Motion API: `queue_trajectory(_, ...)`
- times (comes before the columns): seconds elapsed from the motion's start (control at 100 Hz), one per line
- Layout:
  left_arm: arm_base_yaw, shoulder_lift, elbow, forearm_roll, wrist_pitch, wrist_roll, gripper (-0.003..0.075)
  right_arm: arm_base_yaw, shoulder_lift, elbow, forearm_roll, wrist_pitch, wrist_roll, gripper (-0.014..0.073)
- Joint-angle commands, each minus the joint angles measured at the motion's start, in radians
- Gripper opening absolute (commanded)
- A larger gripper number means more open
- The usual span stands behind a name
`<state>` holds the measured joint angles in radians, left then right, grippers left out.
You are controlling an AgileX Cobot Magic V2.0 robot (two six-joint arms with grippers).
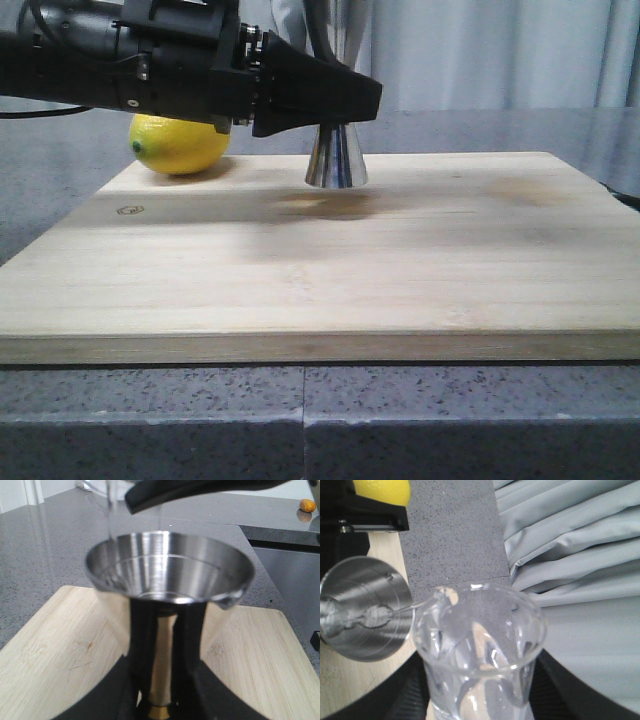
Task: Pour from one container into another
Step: 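Tilt the beaker with the right gripper, pouring liquid into the jigger's upper cup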
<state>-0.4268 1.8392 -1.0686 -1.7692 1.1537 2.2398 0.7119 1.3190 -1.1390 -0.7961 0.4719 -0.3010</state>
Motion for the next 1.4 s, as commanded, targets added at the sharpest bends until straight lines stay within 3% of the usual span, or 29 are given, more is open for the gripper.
queue_trajectory(0.0, -0.011, -0.044, -0.028, -0.082, 0.095, -0.01, 0.0062, 0.003, -0.026, -0.04, -0.044, -0.057, -0.005, 0.0298)
queue_trajectory(1.39, -0.011, -0.044, -0.028, -0.082, 0.051, -0.01, 0.0062, 0.003, -0.026, -0.04, -0.096, -0.057, -0.067, 0.0298)
